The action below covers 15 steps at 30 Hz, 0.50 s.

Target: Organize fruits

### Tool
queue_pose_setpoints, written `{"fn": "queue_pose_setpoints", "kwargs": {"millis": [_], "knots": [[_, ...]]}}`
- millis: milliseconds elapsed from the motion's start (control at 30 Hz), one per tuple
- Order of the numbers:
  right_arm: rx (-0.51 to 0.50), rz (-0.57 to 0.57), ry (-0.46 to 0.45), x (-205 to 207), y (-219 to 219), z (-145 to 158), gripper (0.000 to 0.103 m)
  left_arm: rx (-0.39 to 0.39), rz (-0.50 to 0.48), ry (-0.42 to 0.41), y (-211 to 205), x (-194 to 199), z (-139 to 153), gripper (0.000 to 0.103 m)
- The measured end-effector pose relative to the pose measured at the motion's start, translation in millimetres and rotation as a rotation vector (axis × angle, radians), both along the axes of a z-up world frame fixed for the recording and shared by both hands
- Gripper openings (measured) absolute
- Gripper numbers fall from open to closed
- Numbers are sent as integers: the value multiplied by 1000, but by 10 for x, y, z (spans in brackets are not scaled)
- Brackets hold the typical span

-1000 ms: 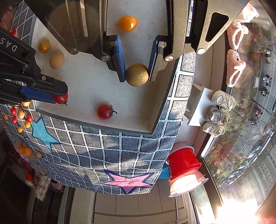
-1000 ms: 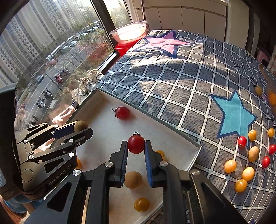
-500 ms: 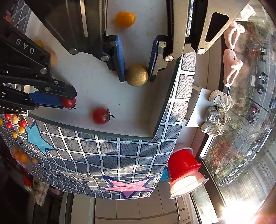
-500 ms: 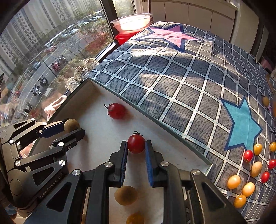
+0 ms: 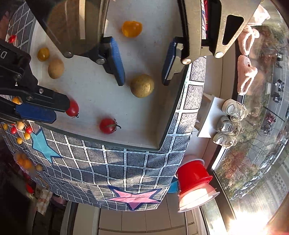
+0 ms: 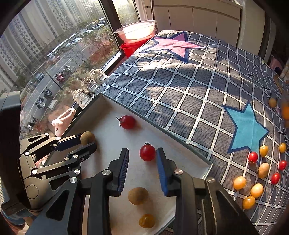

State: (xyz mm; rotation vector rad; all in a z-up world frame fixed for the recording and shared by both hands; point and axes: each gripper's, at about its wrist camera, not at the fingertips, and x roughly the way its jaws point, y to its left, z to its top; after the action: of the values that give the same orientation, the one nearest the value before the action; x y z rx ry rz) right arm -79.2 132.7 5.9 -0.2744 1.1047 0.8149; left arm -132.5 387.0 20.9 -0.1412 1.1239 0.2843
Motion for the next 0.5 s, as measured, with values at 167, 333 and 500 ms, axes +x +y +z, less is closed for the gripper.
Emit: {"fn": "queue_pose_setpoints", "kwargs": {"millis": [167, 333, 500], "knots": [[18, -27, -6, -93, -138, 148, 45, 36, 13, -24, -51, -97, 107, 71], [36, -70, 14, -175, -338, 266, 73, 29, 17, -48, -104, -301, 232, 90], [38, -87, 20, -325, -511, 367, 83, 28, 19, -93, -164, -588, 346, 102]]}}
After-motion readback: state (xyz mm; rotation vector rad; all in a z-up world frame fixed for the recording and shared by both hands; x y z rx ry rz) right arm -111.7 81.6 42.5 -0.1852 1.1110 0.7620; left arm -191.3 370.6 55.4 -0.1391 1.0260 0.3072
